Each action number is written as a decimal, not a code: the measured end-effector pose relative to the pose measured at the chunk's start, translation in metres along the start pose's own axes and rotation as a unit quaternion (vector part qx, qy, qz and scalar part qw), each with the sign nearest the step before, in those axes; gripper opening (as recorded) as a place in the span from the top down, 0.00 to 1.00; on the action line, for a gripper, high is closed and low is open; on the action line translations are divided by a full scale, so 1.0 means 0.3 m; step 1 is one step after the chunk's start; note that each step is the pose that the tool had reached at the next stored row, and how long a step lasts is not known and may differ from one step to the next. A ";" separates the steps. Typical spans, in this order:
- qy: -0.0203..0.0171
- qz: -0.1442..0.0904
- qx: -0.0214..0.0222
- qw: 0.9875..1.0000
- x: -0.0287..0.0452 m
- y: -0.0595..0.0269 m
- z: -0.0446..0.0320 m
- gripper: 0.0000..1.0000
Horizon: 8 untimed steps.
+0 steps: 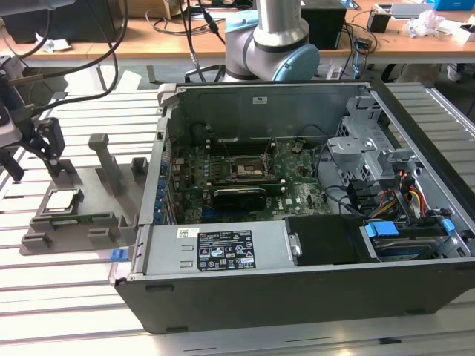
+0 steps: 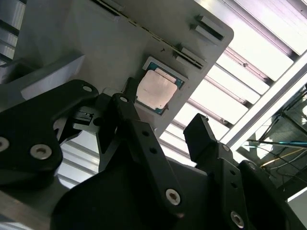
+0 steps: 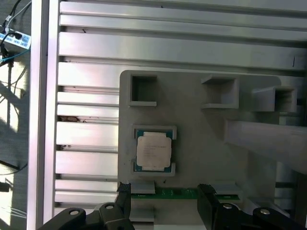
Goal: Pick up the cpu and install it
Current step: 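Pick up the cpu and move it towards the insertion slot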
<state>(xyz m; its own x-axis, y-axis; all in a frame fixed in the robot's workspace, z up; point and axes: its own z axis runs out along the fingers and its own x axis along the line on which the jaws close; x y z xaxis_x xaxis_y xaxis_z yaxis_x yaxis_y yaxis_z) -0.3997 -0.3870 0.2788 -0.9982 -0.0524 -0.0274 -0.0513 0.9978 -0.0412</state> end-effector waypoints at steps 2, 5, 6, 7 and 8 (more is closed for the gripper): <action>0.000 0.000 0.000 1.000 0.000 0.000 0.004 0.34; 0.000 0.000 0.000 1.000 0.000 0.000 0.009 0.34; 0.000 0.000 0.000 1.000 0.000 0.001 0.012 0.34; 0.000 0.000 0.000 1.000 0.000 0.001 0.014 0.34; 0.000 0.000 0.000 1.000 0.000 0.001 0.016 0.34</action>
<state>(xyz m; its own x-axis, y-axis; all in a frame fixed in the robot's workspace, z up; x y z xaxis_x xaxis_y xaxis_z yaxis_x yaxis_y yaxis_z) -0.3997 -0.3870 0.2742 -0.9982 -0.0524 -0.0275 -0.0512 0.9978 -0.0413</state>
